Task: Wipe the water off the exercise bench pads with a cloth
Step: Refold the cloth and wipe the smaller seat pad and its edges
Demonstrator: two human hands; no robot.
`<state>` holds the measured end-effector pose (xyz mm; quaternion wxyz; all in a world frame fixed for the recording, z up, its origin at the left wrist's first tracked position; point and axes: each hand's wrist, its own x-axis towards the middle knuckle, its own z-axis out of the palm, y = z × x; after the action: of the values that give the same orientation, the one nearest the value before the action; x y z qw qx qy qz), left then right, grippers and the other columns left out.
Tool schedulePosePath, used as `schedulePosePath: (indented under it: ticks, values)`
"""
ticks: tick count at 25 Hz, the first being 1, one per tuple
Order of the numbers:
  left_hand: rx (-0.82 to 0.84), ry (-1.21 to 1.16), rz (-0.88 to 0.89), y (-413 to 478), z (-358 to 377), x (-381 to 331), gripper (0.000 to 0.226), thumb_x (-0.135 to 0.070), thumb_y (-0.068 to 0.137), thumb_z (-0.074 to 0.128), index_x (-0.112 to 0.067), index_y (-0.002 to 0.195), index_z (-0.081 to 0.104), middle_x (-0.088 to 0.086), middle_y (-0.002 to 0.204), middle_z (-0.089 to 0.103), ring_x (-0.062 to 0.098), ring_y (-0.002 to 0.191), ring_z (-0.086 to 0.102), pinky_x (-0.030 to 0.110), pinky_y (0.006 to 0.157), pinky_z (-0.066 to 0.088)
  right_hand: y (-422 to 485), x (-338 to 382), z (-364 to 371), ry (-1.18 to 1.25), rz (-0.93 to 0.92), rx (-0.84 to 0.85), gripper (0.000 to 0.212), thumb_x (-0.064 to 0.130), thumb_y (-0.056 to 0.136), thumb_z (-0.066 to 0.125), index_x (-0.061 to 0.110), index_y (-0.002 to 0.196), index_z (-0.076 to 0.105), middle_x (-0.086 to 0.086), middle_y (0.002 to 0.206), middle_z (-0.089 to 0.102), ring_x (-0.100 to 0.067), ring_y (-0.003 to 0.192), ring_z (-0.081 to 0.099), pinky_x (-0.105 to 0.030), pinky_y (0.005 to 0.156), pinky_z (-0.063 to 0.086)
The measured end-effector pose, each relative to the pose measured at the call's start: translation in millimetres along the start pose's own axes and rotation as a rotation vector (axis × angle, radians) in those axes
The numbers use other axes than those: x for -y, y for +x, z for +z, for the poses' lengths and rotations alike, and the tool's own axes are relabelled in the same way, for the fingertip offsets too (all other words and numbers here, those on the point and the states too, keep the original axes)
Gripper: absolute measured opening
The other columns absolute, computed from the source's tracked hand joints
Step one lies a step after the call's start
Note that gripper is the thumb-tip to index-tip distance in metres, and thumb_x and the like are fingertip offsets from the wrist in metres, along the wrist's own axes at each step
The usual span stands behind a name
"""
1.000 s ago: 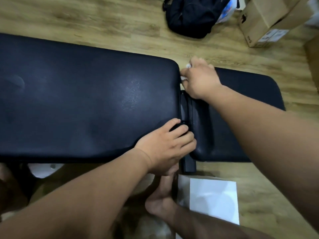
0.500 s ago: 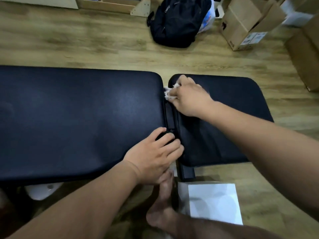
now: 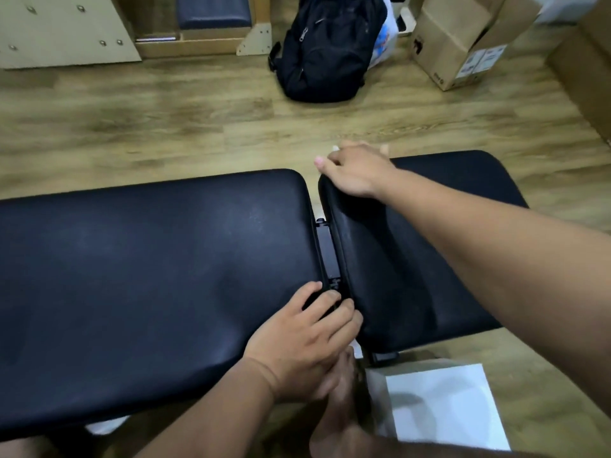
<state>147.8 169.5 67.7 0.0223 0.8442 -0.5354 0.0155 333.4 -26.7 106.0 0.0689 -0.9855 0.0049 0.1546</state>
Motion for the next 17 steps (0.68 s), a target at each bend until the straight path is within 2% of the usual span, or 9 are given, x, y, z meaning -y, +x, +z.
schedulePosePath:
  ticks: [3,5,6,9,11,13,17]
  values:
    - [0.045,0.005,-0.011,0,-3,-1,0.06,-0.045,0.083,0.043,-0.012,0.132,0.054,0.007,0.131,0.06,0.03,0.119,0.055,0.049,0.108,0.03,-4,-5,-8,-0.048,-0.005,0.049,0.064,0.067,0.092,0.011,0.036,0.132,0.05,-0.001,0.147,0.041,-0.028,0.137,0.034,-0.06,0.108,0.015]
    - [0.058,-0.012,-0.013,-1,-2,-2,0.061,-0.045,0.082,0.044,-0.012,0.133,0.053,0.007,0.132,0.059,0.03,0.121,0.055,0.049,0.109,0.029,-6,-31,-11,-0.118,0.106,0.052,0.072,0.07,0.09,0.005,0.035,0.137,0.047,-0.008,0.14,0.051,-0.031,0.135,0.038,-0.065,0.11,0.0]
    - [0.068,-0.014,-0.012,-1,-1,-1,0.062,-0.045,0.082,0.045,-0.012,0.133,0.053,0.007,0.133,0.059,0.03,0.121,0.054,0.049,0.109,0.029,-7,-56,-13,-0.13,0.186,0.04,0.076,0.071,0.089,0.003,0.032,0.137,0.047,-0.011,0.138,0.053,-0.033,0.134,0.039,-0.066,0.112,-0.002]
    - [0.059,-0.017,-0.009,0,-2,0,0.061,-0.044,0.08,0.047,-0.013,0.132,0.053,0.006,0.132,0.059,0.029,0.12,0.054,0.048,0.109,0.03,-13,-140,-26,-0.068,0.405,0.014,0.087,0.078,0.082,0.0,0.03,0.14,0.042,-0.01,0.151,0.037,-0.035,0.138,0.033,-0.066,0.111,0.01]
    - [0.049,-0.039,-0.012,0,-1,0,0.061,-0.044,0.079,0.045,-0.013,0.131,0.054,0.005,0.13,0.06,0.028,0.117,0.054,0.047,0.109,0.03,-19,-163,-30,-0.047,0.449,0.02,0.085,0.076,0.083,0.0,0.03,0.142,0.041,-0.012,0.154,0.03,-0.037,0.139,0.031,-0.059,0.111,0.022]
    - [0.059,-0.029,-0.01,1,-2,0,0.061,-0.044,0.079,0.043,-0.013,0.131,0.053,0.005,0.129,0.059,0.028,0.115,0.054,0.047,0.11,0.03,-17,-145,-26,-0.06,0.432,-0.021,0.082,0.072,0.087,0.002,0.025,0.141,0.043,-0.015,0.152,0.032,-0.038,0.137,0.034,-0.052,0.11,0.028]
    - [0.098,0.013,-0.018,1,-6,-1,0.063,-0.046,0.081,0.038,-0.014,0.133,0.049,0.004,0.131,0.057,0.027,0.117,0.051,0.047,0.111,0.028,-17,-33,0,-0.053,0.139,-0.118,0.075,0.068,0.091,0.007,0.025,0.134,0.052,-0.016,0.14,0.046,-0.034,0.127,0.046,-0.042,0.107,0.031]
